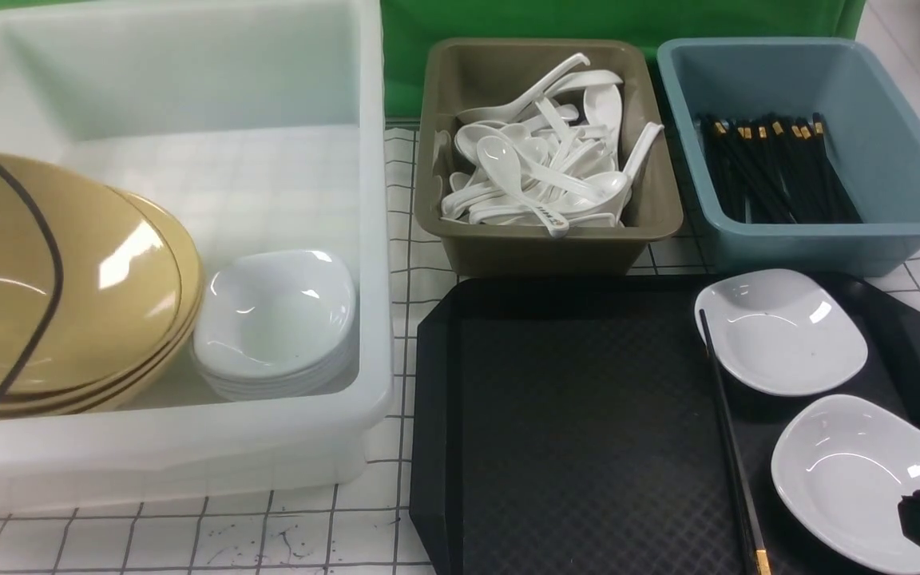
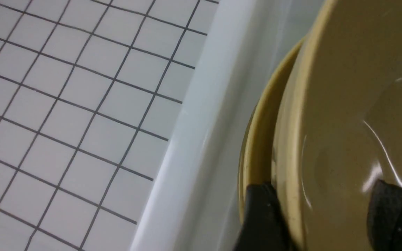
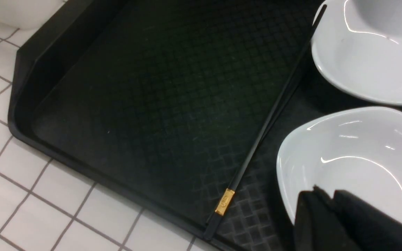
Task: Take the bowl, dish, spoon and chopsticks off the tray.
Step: Use the left arm to put the noodle bowl into the large storage box on the left, then use the right arm to grab a chopstick
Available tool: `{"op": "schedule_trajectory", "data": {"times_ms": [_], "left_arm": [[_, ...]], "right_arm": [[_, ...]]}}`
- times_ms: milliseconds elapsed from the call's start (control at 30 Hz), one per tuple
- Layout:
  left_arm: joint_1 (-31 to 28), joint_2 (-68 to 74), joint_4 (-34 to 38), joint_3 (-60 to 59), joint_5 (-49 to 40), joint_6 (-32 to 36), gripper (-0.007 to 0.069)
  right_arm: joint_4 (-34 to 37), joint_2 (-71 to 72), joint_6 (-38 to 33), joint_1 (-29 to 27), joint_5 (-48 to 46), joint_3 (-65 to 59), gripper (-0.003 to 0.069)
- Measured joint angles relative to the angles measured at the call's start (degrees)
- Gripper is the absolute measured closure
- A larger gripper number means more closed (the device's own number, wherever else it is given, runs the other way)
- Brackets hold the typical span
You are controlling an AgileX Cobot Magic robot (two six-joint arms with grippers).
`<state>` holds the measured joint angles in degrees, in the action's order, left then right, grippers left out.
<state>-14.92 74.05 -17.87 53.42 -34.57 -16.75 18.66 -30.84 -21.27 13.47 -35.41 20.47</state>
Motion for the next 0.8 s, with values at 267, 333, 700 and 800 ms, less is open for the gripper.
{"op": "schedule_trajectory", "data": {"times_ms": [267, 333, 700, 800], "left_arm": [[0.0, -5.69, -0.14, 6.92, -3.0, 0.06, 0.0051], [0.0, -7.58, 0.05, 8.11, -3.0, 0.06, 0.0065], [5.37, -18.95, 28.73, 3.36, -3.84, 19.61, 0.0591], [11.7, -24.05, 40.84, 0.93, -3.84, 33.56, 0.0627]], "right_arm": [[0.0, 0.0, 0.0, 0.0, 0.0, 0.0, 0.0556], [0.0, 0.0, 0.0, 0.0, 0.0, 0.0, 0.0554], [-5.46, -0.76, 9.2, 0.0, -0.34, 0.9, 0.0524], [-12.77, -4.29, 16.4, 0.0, -3.77, 4.56, 0.0468]]}}
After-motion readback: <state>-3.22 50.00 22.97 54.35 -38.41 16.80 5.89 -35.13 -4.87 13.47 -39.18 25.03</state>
